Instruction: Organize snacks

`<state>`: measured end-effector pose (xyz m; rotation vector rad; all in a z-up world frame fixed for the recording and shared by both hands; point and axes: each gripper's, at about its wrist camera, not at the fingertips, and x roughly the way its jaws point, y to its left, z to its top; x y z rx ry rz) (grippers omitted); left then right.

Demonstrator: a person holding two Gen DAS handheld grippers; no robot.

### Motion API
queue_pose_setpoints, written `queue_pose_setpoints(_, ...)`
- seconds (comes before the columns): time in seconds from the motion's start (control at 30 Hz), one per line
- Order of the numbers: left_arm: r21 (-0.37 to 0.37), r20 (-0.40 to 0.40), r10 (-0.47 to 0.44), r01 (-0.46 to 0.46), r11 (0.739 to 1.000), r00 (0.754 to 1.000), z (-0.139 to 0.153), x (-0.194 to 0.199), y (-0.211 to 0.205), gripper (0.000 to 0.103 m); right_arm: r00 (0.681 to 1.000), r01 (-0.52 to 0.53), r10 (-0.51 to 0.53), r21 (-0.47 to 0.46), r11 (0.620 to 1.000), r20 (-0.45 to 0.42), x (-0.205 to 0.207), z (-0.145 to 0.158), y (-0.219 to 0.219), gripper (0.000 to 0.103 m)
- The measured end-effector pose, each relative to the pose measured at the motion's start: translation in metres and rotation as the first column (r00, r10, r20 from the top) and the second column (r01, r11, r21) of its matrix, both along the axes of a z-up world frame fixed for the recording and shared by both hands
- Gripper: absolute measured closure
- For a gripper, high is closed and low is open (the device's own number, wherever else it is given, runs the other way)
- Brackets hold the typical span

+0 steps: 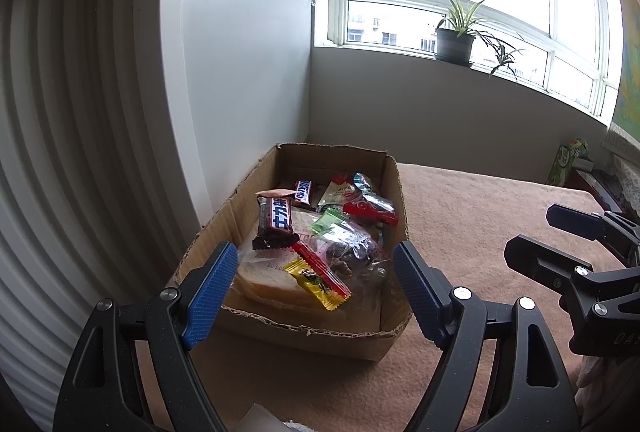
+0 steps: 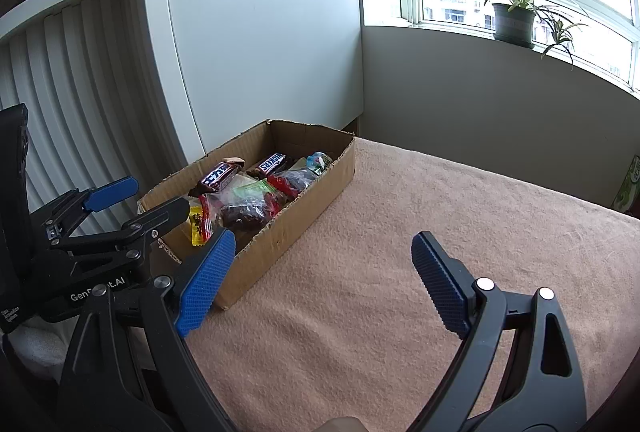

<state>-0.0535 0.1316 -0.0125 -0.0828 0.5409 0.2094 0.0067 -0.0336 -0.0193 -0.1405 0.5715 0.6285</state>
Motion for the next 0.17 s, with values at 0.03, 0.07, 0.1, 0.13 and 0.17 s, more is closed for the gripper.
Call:
queue_pose_setpoints(0.03,0.005,0.004,0.003,-0.003,1.000,1.000,-0.0003,-0.0007,-0.0006,0.022,1.000,0.000,0.000,0.000,1.000,-0.001,0.0000,-0.0001,0.0000,0.011)
queue_pose_setpoints(0.07,0.009,0.006,0.005,-0.005,1.000,1.000,-0.0005,-0.0008,-0.0008,0.022,1.000,0.000,0.000,0.000,1.000,-0.002,0.0001,-0.0006,-0.0001,0.011)
queue_pose_setpoints(0.1,0.008,0.004,0.005,-0.005,1.000,1.000,-0.0010,-0.0009,-0.0011,0.022,1.000,0.000,0.000,0.000,1.000,-0.003,0.0002,-0.0009,-0.0003,0.011)
queue_pose_setpoints(0.13,0.005,0.002,0.004,-0.004,1.000,1.000,-0.0017,-0.0009,-0.0014,0.022,1.000,0.001,-0.001,0.001,1.000,-0.004,0.0005,-0.0012,-0.0006,0.011)
queue_pose_setpoints(0.17,0.004,0.000,0.003,-0.003,1.000,1.000,-0.0021,-0.0007,-0.0018,0.022,1.000,0.002,-0.002,0.002,1.000,-0.005,0.0008,-0.0014,-0.0010,0.011)
